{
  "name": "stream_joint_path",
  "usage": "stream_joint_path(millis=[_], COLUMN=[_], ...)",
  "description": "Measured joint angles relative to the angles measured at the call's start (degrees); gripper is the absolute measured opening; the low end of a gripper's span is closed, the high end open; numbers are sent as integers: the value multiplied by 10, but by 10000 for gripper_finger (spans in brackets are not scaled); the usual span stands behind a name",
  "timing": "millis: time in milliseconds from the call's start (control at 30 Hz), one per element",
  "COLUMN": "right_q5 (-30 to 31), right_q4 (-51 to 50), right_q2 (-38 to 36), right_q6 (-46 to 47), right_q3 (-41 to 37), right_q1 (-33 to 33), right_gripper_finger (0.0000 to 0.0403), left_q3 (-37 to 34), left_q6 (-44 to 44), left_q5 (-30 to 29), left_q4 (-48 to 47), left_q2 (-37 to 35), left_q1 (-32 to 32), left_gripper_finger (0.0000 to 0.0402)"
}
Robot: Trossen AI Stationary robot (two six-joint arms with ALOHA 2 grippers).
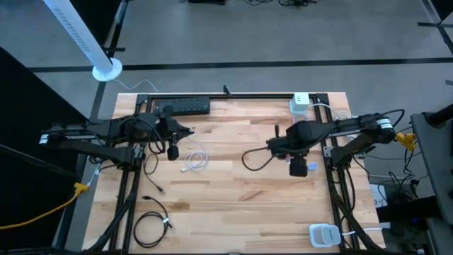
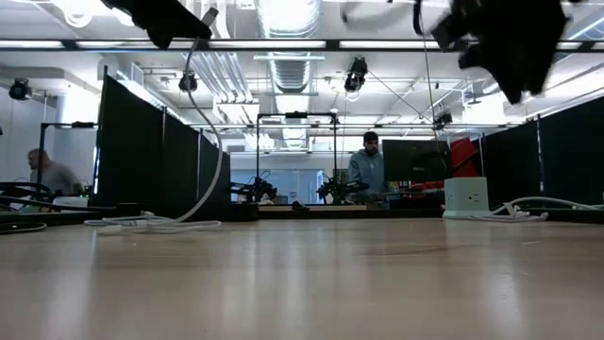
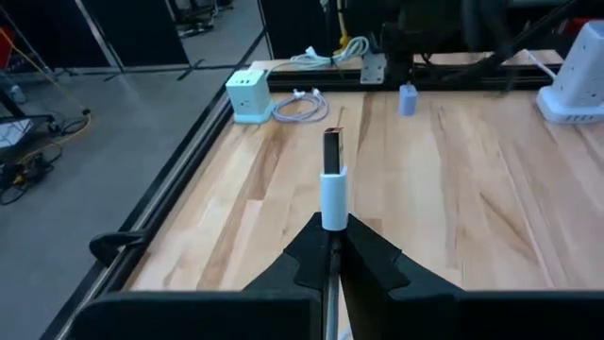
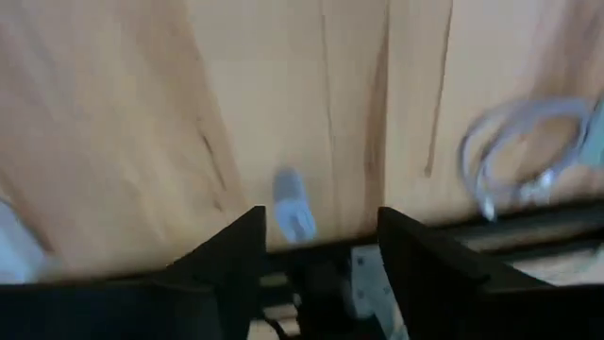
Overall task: Insert USB
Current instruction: Insert the white charger cable into the purple charger adaptor
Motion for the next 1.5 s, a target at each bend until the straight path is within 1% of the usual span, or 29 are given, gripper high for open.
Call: stream_joint_path(millis=[167, 267, 367, 467, 667, 867, 1067, 1233, 1333, 1500], right_q5=[-48, -56, -58, -68, -67, -67, -66, -67, -67, -71], right_q4=[26, 51, 89, 118, 151, 216, 218, 207, 190, 188], right_q2=[24, 37, 37, 35, 35, 43, 91, 123, 129, 129], right_q6=[-57, -83, -98, -103, -128, -125, -120, -112, -92, -90], right_q3=[-103, -150, -188, -217, -267, -281, -283, -279, -279, -279], right_q1=[2, 7, 8, 7, 7, 7, 8, 8, 7, 7], right_gripper_finger=[249, 277, 292, 294, 280, 261, 211, 180, 175, 180], left_q3=[0, 0, 0, 0, 0, 0, 0, 0, 0, 0], left_q6=[2, 1, -2, -11, -47, -78, -90, -64, -43, -41], left_q5=[-8, -8, -10, -25, -57, -74, -74, -68, -68, -62], left_q4=[-5, -5, -5, -5, -5, -5, -5, -12, -15, -28], left_q2=[0, 1, 1, 1, 3, 18, 37, 42, 40, 35], left_q1=[0, 0, 0, 0, 0, 0, -1, -1, -1, -1], left_gripper_finger=[5, 5, 5, 5, 5, 5, 5, 5, 4, 4])
